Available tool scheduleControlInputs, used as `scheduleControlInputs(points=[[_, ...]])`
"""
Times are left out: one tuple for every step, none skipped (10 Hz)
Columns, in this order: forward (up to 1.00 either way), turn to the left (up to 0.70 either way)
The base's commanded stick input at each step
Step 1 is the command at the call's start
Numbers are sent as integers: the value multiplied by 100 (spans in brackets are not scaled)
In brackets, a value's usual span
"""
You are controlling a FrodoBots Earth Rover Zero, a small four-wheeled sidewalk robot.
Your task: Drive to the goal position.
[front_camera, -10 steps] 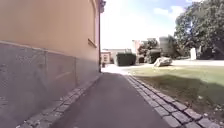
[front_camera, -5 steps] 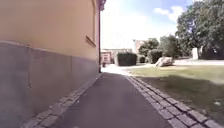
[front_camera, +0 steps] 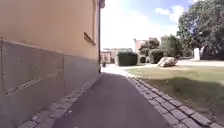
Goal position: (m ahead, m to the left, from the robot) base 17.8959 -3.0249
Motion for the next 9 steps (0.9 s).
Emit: scheduleControlInputs(points=[[85,1],[85,1],[85,1],[85,1],[85,1],[85,1],[85,1],[85,1],[85,1]])
